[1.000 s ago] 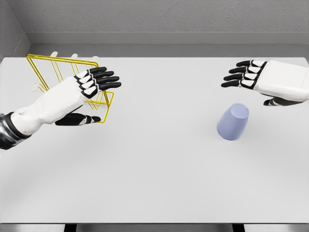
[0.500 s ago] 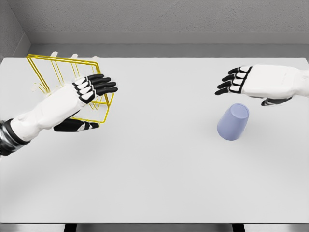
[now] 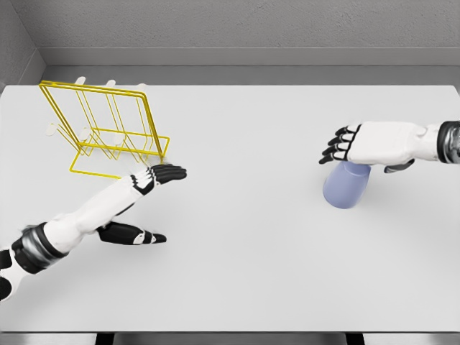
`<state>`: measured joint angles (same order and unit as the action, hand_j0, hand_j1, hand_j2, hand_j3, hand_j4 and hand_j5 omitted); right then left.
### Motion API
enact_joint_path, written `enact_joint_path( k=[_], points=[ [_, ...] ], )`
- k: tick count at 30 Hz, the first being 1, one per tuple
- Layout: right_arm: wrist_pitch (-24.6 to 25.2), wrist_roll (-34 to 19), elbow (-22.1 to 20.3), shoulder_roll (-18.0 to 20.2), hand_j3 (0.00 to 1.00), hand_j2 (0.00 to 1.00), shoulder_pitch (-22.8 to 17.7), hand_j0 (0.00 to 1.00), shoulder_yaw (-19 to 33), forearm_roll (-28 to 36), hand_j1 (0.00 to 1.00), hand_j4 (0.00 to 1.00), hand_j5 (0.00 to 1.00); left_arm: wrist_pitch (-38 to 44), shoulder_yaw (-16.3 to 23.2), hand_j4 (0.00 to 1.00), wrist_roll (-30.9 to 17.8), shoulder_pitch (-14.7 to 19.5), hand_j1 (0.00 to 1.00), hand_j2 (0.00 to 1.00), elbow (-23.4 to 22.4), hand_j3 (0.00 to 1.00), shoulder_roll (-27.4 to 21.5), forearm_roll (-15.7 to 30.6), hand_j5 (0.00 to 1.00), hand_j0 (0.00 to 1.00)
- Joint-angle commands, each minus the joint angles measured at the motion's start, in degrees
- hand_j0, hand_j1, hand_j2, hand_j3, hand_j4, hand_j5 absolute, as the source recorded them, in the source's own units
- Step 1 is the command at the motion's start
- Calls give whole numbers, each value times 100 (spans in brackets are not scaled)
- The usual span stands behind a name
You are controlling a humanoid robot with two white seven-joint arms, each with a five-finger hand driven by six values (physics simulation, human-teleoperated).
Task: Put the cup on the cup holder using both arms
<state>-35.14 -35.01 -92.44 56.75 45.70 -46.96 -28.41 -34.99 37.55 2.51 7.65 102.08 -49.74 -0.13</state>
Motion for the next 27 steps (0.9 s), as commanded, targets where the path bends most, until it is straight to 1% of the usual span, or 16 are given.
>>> enact_joint_path(
  k=[1, 2, 5, 7, 11, 12, 13, 16, 17, 19, 20, 21, 22, 24, 25, 27],
  points=[
    [14, 1, -90, 3, 100, 100, 0, 100, -103, -24, 100, 100, 100, -1, 472, 100, -523, 0, 100, 100, -4, 100, 61, 1032, 100, 100],
    [14, 1, -90, -6, 100, 100, 0, 100, -146, -24, 100, 100, 100, -1, 525, 100, -646, 9, 100, 100, -4, 100, 175, 1340, 100, 100],
    [14, 1, -64, -32, 100, 100, 0, 100, -261, -103, 100, 100, 100, 694, 744, 100, -655, 123, 100, 100, -4, 100, 404, 1630, 100, 100],
    [14, 1, -37, -68, 100, 100, 0, 100, -366, -138, 100, 100, 100, 1327, 788, 100, -664, 123, 100, 100, -4, 100, 580, 1762, 100, 100],
    [14, 1, 50, -120, 99, 99, 0, 99, -375, -147, 99, 99, 99, 1996, 788, 100, -813, 185, 100, 100, -75, 100, 738, 2342, 100, 100],
    [14, 1, 86, -155, 99, 99, 0, 99, -375, -173, 99, 99, 99, 2048, 788, 100, -831, 202, 100, 100, -101, 100, 791, 2439, 100, 100],
    [14, 1, 86, -164, 99, 99, 0, 99, -375, -173, 99, 99, 99, 2057, 788, 100, -927, 211, 100, 100, -268, 100, 878, 2571, 100, 100],
    [14, 1, 94, -164, 98, 98, 9, 98, -375, -173, 98, 98, 98, 2066, 745, 100, -936, 334, 100, 100, -584, 100, 975, 2588, 100, 100],
    [14, 1, 86, -164, 95, 95, 18, 95, -366, -182, 95, 95, 95, 2092, 727, 100, -928, 378, 100, 100, -584, 100, 975, 2623, 100, 100],
    [14, 1, 86, -164, 80, 80, 17, 80, -366, -217, 80, 80, 80, 2321, 727, 100, -928, 510, 100, 100, -576, 100, 975, 2904, 100, 100],
    [14, 1, 86, -164, 75, 75, 9, 75, -375, -261, 75, 75, 75, 2321, 727, 100, -928, 545, 100, 100, -576, 100, 975, 3001, 100, 100],
    [14, 1, 77, -156, 74, 74, 9, 74, -375, -270, 74, 74, 74, 2347, 727, 100, -928, 554, 100, 100, -576, 100, 984, 3010, 100, 100],
    [14, 1, 68, -156, 69, 69, 9, 69, -375, -314, 69, 69, 69, 2356, 727, 100, -928, 562, 100, 100, -584, 100, 1028, 3037, 100, 100],
    [14, 1, 59, -156, 68, 68, 9, 68, -375, -323, 68, 68, 68, 2365, 727, 100, -928, 571, 100, 100, -584, 100, 1054, 3045, 100, 100],
    [14, 1, 50, -156, 63, 63, 9, 63, -393, -331, 63, 63, 63, 2365, 736, 100, -928, 571, 100, 100, -584, 100, 1054, 3045, 100, 100],
    [14, 1, 50, -156, 61, 61, 9, 61, -402, -331, 61, 61, 61, 2365, 736, 100, -928, 571, 100, 100, -584, 100, 1054, 3037, 100, 100]
  ],
)
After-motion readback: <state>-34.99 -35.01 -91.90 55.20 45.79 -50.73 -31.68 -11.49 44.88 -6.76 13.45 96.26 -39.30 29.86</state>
